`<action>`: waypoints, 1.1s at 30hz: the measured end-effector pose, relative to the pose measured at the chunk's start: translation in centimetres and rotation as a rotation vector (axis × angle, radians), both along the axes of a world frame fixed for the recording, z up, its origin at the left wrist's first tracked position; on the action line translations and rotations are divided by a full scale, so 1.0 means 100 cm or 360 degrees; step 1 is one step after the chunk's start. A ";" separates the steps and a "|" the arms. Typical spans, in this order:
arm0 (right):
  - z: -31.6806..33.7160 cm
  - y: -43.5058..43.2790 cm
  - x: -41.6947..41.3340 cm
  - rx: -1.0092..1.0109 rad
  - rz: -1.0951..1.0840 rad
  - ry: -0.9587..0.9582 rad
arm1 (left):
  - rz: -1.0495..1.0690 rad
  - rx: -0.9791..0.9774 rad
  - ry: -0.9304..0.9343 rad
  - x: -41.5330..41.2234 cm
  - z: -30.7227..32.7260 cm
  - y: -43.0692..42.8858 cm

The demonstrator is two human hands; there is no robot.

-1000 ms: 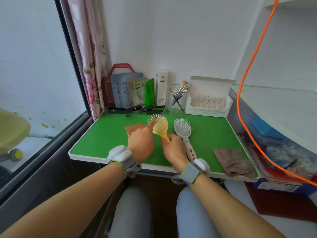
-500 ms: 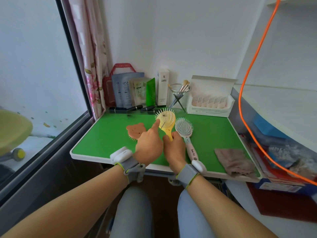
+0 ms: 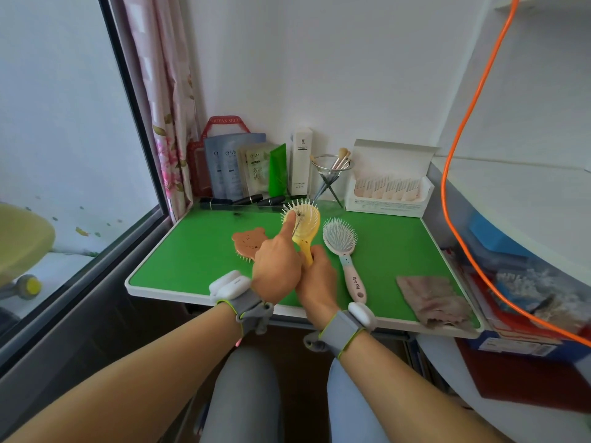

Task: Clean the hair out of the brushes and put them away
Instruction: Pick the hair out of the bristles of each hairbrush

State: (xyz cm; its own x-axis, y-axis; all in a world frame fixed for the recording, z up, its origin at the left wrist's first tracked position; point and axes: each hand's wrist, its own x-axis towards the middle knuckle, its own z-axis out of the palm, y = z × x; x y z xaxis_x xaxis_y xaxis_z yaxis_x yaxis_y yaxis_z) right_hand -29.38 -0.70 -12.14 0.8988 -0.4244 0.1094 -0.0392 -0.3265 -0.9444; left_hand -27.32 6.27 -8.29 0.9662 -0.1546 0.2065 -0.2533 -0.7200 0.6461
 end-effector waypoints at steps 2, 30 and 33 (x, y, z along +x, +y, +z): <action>0.000 0.000 0.001 -0.0014 -0.0007 -0.0008 | -0.0001 0.0015 0.0012 0.001 0.000 0.000; -0.001 -0.015 0.016 0.0090 -0.0094 0.0092 | -0.0077 0.0162 0.0092 -0.007 -0.005 0.002; -0.001 -0.014 0.017 0.0102 -0.0087 0.0097 | -0.0095 0.0191 0.0085 -0.006 -0.004 0.001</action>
State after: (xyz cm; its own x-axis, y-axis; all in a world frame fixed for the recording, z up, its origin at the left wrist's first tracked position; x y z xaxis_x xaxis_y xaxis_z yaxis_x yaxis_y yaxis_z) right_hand -27.68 -2.11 -12.25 0.8784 -0.4772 0.0263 -0.1131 -0.2612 -0.9586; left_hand -27.95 6.41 -8.70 0.9636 -0.2327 0.1319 -0.2658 -0.7775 0.5700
